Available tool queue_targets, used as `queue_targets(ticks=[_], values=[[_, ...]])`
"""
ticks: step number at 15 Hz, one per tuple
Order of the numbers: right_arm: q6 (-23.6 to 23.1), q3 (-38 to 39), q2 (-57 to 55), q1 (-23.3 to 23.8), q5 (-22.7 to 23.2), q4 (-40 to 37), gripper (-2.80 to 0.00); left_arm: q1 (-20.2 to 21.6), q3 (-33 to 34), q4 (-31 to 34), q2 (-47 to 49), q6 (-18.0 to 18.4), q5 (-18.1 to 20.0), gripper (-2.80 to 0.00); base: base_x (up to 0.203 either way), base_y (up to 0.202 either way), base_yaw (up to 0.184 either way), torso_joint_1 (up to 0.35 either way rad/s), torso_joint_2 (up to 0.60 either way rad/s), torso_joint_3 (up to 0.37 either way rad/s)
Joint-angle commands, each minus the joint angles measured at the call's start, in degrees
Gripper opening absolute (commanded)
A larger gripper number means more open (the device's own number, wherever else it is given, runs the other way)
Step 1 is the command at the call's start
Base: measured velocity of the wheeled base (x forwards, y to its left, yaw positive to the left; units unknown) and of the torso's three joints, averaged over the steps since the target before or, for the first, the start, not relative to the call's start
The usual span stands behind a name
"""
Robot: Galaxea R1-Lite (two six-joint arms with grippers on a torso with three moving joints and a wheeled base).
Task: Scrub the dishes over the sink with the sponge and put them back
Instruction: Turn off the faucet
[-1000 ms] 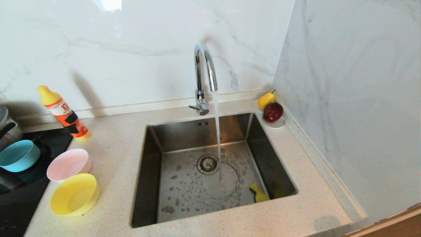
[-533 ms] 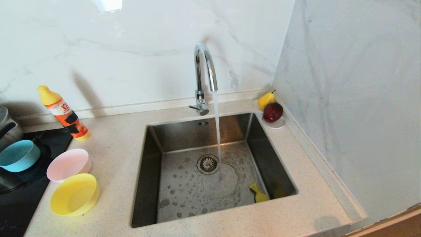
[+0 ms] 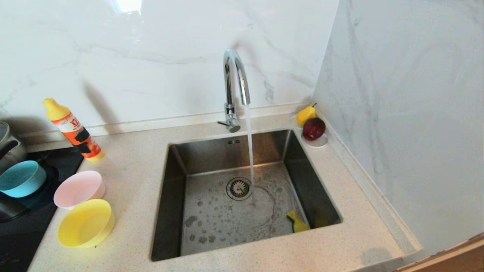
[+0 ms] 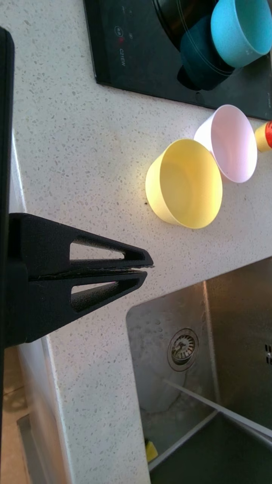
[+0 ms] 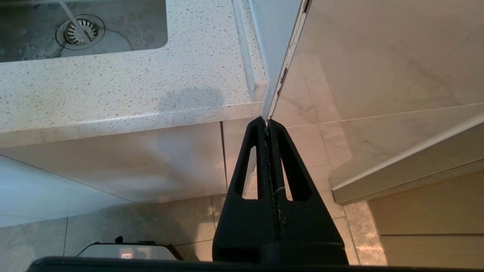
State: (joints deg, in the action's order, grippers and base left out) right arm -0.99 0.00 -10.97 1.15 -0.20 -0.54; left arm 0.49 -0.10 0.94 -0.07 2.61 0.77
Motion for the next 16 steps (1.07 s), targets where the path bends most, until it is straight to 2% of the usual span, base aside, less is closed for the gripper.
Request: queue_targets(ticks=[1, 6, 13, 16], values=[[0.11, 0.0, -0.29, 0.0, -0.06, 0.02, -2.8, 0.04, 0.01, 0.02, -0.01, 0.03, 0.02, -2.8, 0.0, 0.0, 0.0, 0.0, 0.0, 0.0], [1.05, 0.0, -1.38, 0.48, -0.06, 0.1, -2.8, 0.0, 0.01, 0.02, -0.01, 0.03, 0.02, -2.8, 0.0, 0.0, 0.0, 0.0, 0.0, 0.0], [1.67, 0.0, 10.4, -1.14, -0.05, 0.1, -2.8, 0.01, 0.01, 0.0, -0.01, 0.03, 0.02, -2.8, 0.0, 0.0, 0.0, 0.0, 0.0, 0.0], [1.87, 0.0, 10.88, -1.15, -0.06, 0.1, -2.8, 0.03, 0.01, 0.02, -0.01, 0.03, 0.02, -2.8, 0.0, 0.0, 0.0, 0.0, 0.0, 0.0]])
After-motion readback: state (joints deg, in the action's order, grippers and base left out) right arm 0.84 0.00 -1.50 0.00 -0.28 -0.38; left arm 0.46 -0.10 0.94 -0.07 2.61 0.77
